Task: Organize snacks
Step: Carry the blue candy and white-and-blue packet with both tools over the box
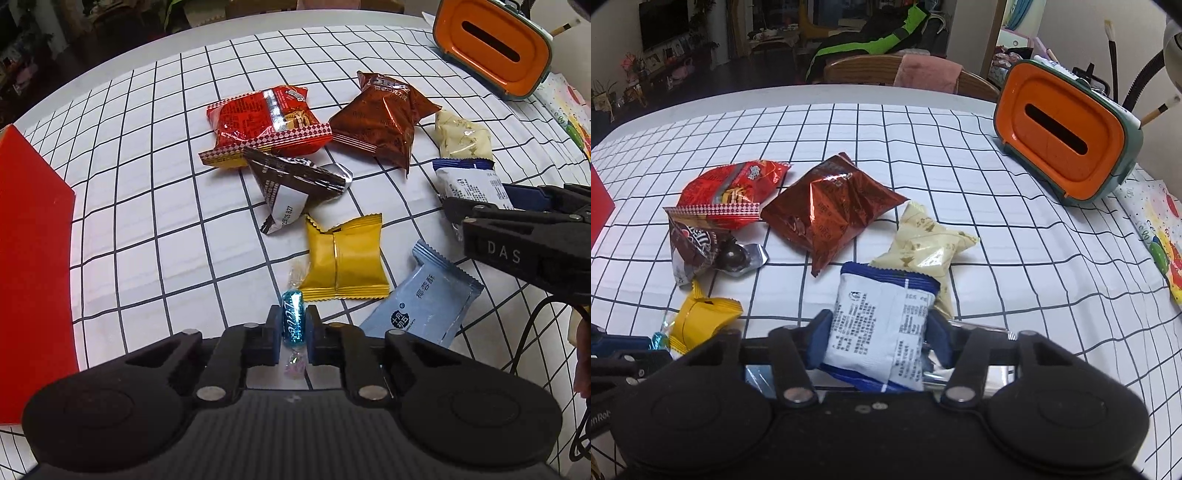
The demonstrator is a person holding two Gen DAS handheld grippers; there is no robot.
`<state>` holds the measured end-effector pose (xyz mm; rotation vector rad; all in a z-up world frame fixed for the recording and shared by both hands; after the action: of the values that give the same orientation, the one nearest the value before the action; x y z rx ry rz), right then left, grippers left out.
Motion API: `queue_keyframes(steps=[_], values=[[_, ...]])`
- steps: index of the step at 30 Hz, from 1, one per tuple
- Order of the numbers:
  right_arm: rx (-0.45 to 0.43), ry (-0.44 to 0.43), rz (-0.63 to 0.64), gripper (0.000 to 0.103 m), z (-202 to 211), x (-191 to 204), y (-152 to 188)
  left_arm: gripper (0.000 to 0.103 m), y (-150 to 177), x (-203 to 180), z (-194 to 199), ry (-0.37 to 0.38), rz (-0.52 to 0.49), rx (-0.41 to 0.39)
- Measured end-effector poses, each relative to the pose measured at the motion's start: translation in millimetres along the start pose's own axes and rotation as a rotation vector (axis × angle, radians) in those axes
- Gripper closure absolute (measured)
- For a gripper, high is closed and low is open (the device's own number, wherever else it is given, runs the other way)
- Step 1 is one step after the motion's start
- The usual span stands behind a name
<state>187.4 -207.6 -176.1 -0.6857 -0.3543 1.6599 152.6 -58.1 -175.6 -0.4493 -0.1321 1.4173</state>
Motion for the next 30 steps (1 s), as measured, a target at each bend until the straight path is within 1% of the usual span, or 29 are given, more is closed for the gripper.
queue_keyframes(steps=[7,14,23,30], values=[[-0.010,-0.023,-0.029,0.055,8.8,-8.7,3.4,0.091,3.6,8.0,6.3,0.005,0.036,-0.009],[-0.036,-0.066,-0.046,0.055,34.9,-13.6,4.9,0.091,7.0,15.2,25.7,0.018,0.057,-0.034],[-0.082,-0.156,-0.020,0.055,84.3,-5.7,-0.1,0.091,11.6,27.9,68.5,0.040,0.063,-0.083],[-0.108,-0.253,0.008,0.055,120.4,19.3,-9.0,0.091,16.0,48.0,107.8,0.032,0.083,-0.131]])
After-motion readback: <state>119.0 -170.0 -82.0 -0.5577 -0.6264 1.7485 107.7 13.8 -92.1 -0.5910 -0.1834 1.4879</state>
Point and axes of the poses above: each gripper's, at about its wrist camera, not at the fingertips, and z roughly against the way its jaws point, x to its left, y to its underside, the point moved 3 cm from there along -z, roughly the way its jaws point, and after that the axes turned 10 degrees about y, right-handed, at the moved point
